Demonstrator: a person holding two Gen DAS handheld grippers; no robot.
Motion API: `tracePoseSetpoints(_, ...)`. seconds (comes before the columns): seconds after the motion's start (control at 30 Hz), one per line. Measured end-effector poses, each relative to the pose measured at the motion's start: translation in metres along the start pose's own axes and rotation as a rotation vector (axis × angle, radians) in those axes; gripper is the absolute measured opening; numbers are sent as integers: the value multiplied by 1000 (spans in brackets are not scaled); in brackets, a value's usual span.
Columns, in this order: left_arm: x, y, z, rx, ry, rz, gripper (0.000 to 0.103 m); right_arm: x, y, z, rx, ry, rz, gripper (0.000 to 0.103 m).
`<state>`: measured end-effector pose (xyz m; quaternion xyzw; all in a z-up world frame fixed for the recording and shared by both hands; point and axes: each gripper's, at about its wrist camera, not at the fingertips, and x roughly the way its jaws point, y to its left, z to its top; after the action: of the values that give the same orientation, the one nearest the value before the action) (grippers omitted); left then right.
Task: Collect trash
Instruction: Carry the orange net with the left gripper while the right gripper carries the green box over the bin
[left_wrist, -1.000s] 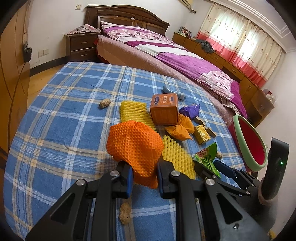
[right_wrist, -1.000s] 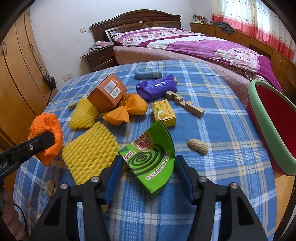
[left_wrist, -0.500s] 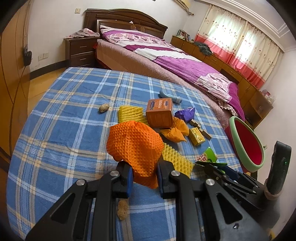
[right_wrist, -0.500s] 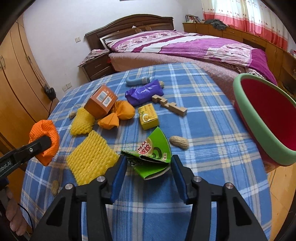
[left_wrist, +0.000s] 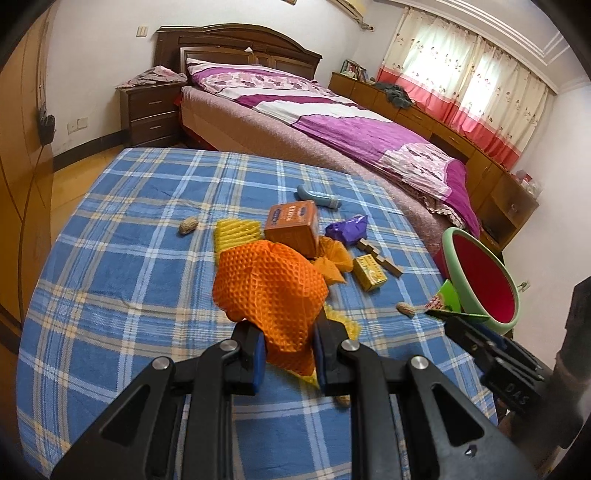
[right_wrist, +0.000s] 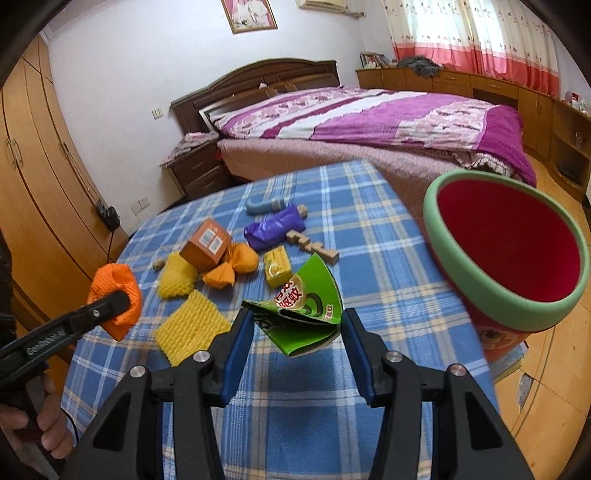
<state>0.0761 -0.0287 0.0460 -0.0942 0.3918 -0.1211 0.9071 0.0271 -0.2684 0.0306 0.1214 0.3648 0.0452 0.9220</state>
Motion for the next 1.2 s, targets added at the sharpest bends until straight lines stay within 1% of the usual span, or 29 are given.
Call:
tracePoseSetpoints(0.43, 2, -35, 13, 49, 8, -49, 20, -39, -24, 14, 30, -91, 9, 52)
tracePoseSetpoints(0.67, 9, -60, 19, 92, 23, -79, 20, -52, -42, 19, 64, -124, -1, 52)
tracePoseSetpoints(0.87, 17, -83, 23, 128, 38, -106, 20, -60, -63, 24, 100, -149, -24, 52)
tracePoseSetpoints(1.2, 42, -136, 31, 200, 77, -166, 20, -71, -111, 33, 171, -179, -88, 52)
